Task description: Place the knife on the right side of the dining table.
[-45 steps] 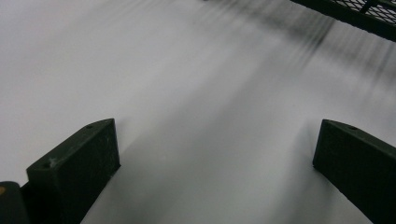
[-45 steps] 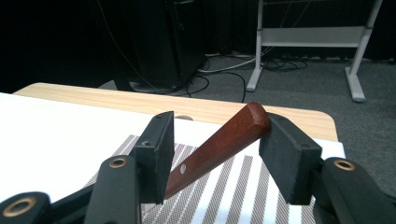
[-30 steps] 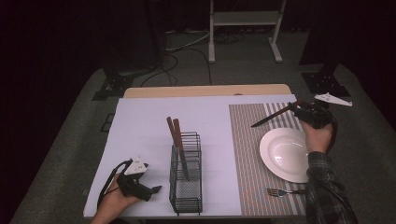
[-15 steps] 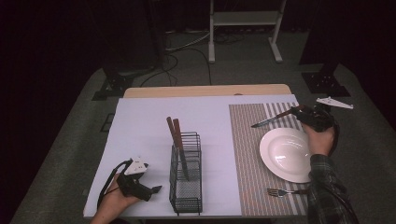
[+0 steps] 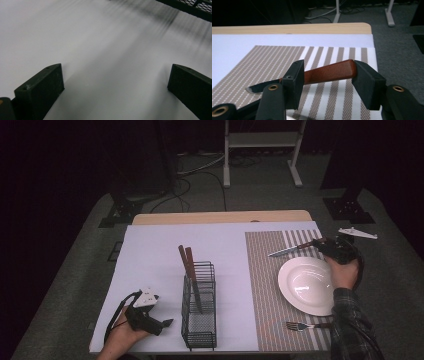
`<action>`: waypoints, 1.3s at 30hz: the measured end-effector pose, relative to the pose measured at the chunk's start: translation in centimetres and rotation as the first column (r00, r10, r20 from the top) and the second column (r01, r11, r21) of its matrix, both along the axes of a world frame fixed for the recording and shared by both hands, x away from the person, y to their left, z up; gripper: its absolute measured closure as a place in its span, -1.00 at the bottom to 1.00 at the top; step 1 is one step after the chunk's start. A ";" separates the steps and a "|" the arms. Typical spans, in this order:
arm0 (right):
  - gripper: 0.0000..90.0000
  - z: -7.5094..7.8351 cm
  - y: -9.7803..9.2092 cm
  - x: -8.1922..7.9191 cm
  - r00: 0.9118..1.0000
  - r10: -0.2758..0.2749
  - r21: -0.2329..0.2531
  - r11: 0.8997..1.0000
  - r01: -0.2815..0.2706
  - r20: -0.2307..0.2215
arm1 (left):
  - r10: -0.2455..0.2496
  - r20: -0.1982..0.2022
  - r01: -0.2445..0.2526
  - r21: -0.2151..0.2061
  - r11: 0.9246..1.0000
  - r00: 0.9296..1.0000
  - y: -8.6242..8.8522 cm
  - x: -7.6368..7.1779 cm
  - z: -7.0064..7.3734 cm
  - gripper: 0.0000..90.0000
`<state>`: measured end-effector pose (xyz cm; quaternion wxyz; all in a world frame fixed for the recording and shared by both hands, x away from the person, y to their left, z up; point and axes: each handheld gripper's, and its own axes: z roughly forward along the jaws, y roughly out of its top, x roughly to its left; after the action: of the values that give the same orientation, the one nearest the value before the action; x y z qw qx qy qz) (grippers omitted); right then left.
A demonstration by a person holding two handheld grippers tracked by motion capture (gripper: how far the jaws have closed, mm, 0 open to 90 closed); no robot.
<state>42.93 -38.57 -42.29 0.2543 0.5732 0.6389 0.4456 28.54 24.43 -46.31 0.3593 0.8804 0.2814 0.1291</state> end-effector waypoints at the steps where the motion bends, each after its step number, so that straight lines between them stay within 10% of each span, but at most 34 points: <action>1: -0.05 -0.1 -0.1 0.0 1.000 -0.005 0.001 1.000 0.005 -0.007 | 0.000 0.000 0.000 -0.001 1.000 1.000 0.0 0.0 0.0 -1.00; 19: -0.06 -0.3 -0.1 0.5 0.996 -0.031 -0.022 0.999 0.030 -0.083 | 0.000 0.000 0.000 0.000 1.000 1.000 0.0 0.0 0.0 -1.00; 39: -0.14 -0.8 0.3 1.8 0.969 -0.076 -0.072 0.996 0.060 -0.235 | 0.000 0.001 0.000 0.000 1.000 1.000 0.0 0.0 0.0 -1.00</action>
<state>44.76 -38.24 -43.10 0.2095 0.6354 0.6588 0.3440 28.53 24.43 -46.32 0.3593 0.8804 0.2813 0.1293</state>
